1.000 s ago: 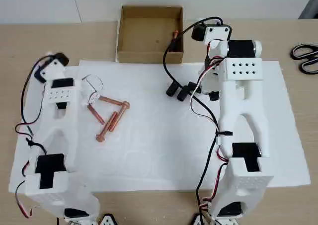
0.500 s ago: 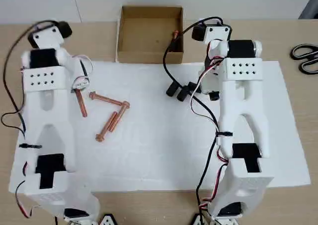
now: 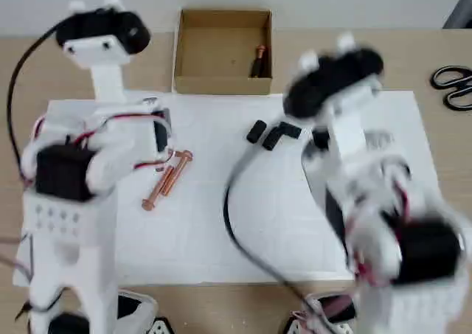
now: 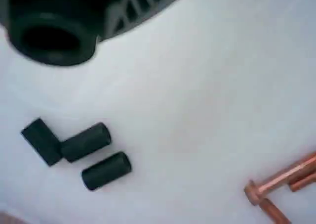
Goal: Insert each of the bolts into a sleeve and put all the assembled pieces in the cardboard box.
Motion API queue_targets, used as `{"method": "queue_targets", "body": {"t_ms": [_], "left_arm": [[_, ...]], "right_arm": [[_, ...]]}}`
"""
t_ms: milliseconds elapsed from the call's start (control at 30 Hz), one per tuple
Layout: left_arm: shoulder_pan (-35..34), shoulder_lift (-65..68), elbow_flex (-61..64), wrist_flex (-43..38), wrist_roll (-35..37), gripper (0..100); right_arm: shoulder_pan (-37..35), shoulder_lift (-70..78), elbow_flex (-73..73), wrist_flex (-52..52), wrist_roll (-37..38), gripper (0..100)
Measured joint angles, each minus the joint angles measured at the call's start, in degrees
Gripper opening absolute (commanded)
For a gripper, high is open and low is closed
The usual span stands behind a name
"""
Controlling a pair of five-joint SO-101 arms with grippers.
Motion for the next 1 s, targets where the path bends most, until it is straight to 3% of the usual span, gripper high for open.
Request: {"method": "queue_targets", "body": {"t_ms": [300,533,800,1000], "left_arm": [[0.79,-17.58,34.55,-29.71,0.0,1],[0.79,-30.33,53.71,-45.89,0.0,1],[1.49,-34.55,58.2,-49.76,0.0,1],[8.79,-34.81,58.2,-50.55,0.0,1]], "right_arm": [[1.93,-20.75,41.76,-22.95,0.18,0.3],[2.02,-36.66,63.82,-38.95,0.18,0.4],[-4.04,-56.35,85.71,-45.89,-9.85,0.4],[-10.46,-56.26,89.67,-49.05,-13.54,0.4]]}}
